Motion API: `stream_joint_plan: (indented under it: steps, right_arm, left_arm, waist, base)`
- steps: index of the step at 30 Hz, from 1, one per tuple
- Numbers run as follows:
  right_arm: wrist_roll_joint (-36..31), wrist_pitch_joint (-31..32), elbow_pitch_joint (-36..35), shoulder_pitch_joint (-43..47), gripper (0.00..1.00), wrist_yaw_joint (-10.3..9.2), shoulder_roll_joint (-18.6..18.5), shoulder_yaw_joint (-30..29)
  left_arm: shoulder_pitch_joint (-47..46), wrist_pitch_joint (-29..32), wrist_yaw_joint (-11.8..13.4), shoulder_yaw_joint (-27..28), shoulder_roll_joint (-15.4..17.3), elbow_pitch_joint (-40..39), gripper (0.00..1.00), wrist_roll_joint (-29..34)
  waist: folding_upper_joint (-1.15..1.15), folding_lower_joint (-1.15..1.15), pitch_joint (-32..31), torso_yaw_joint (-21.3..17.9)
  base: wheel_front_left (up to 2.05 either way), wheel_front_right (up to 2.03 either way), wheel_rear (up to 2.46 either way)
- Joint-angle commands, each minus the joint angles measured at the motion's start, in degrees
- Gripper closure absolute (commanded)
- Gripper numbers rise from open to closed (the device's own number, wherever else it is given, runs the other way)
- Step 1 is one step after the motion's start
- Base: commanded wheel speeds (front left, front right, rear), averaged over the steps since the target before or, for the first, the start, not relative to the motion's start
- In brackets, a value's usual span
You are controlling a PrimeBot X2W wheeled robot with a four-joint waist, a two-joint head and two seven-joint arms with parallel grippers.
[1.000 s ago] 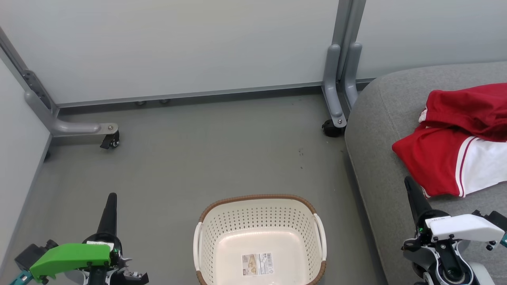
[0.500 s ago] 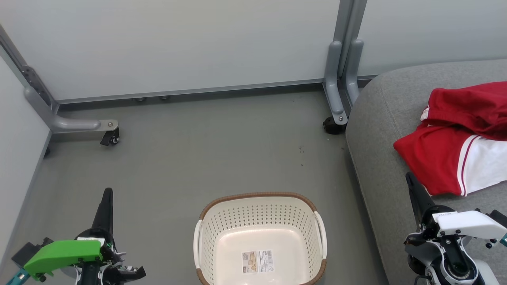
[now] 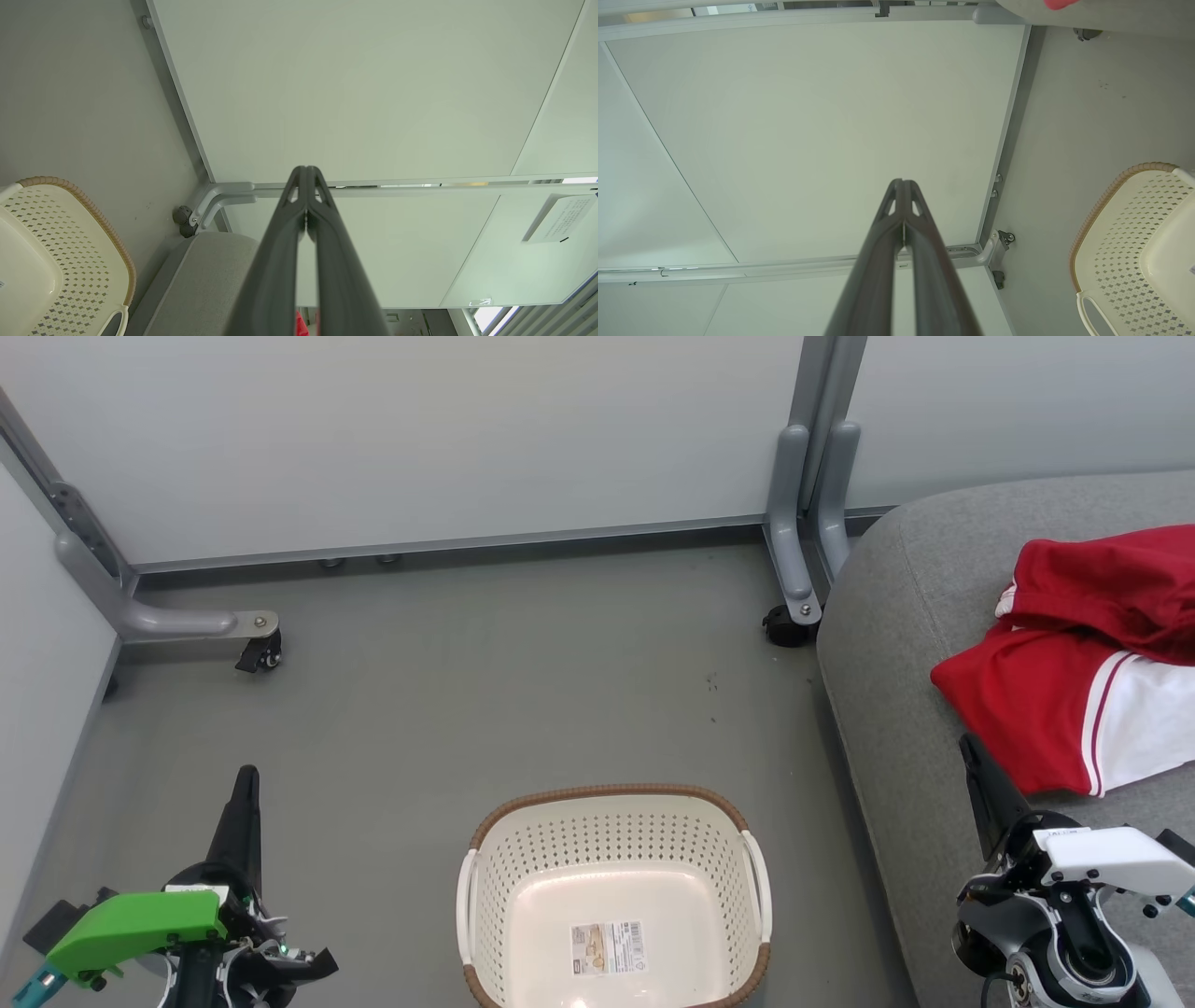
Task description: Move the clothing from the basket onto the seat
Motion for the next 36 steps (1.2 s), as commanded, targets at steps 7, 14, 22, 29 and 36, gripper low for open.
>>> stream_joint_plan:
  steps: [7, 14, 22, 29, 36]
  right_arm:
    - [0.03, 0.33, 0.12, -0.40, 1.00, 0.02, 0.17, -0.28]
    - [-0.14, 0.44, 0.14, -0.42, 1.00, 0.02, 0.29, -0.42]
    - [-0.31, 0.60, 0.14, -0.43, 1.00, 0.02, 0.41, -0.57]
    - [-0.44, 0.72, 0.16, -0.45, 1.00, 0.02, 0.49, -0.69]
    - [-0.57, 0.87, 0.16, -0.46, 1.00, 0.02, 0.58, -0.81]
  left_arm:
    - [-0.91, 0.20, -0.40, 0.25, -0.19, 0.05, 1.00, 0.01]
    - [-0.89, 0.33, -0.39, 0.39, -0.29, 0.06, 1.00, 0.21]
    - [-0.88, 0.42, -0.39, 0.54, -0.40, 0.09, 1.00, 0.40]
    - [-0.89, 0.56, -0.39, 0.67, -0.46, 0.08, 1.00, 0.52]
    - [-0.90, 0.55, -0.39, 0.80, -0.50, 0.09, 1.00, 0.52]
  waist:
    - [0.00, 0.00, -0.01, 0.00]
    - [0.00, 0.00, -0.01, 0.00]
    - [0.00, 0.00, -0.01, 0.00]
    - [0.00, 0.00, -0.01, 0.00]
    - [0.00, 0.00, -0.01, 0.00]
  base:
    - [0.00, 0.00, 0.00]
    - [0.00, 0.00, 0.00]
    - [0.00, 0.00, 0.00]
    - [0.00, 0.00, 0.00]
    - [0.00, 0.00, 0.00]
